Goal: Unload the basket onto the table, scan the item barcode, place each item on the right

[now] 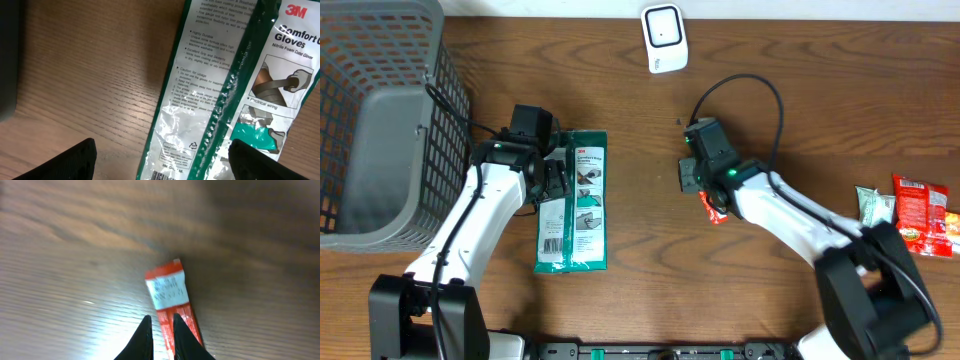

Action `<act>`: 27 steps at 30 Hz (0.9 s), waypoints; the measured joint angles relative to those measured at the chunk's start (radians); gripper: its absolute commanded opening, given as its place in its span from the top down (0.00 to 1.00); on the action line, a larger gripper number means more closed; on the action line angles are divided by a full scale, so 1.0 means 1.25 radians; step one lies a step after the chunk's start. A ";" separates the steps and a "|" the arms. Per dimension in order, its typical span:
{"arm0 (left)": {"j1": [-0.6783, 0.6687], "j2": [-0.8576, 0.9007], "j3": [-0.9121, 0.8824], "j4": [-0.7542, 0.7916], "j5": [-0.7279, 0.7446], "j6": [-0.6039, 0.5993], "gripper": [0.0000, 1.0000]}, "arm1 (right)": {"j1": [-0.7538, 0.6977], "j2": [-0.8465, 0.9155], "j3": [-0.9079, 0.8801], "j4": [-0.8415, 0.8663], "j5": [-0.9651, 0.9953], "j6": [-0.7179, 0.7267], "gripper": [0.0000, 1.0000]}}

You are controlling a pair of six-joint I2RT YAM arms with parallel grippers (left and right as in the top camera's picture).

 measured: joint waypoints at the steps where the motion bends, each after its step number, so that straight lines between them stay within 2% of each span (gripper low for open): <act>1: 0.000 0.000 0.000 0.000 0.000 0.000 0.15 | 0.000 -0.016 0.000 0.001 0.000 0.000 0.91; 8: 0.000 0.000 0.000 0.000 0.000 0.000 0.15 | 0.000 -0.061 0.004 0.013 -0.001 0.000 0.92; 20: 0.000 0.000 0.000 0.000 0.000 0.000 0.15 | 0.000 0.113 0.004 0.072 0.005 0.000 0.91; 27: 0.000 0.000 0.000 0.000 0.000 0.000 0.15 | 0.000 0.076 0.004 0.062 0.001 -0.016 0.83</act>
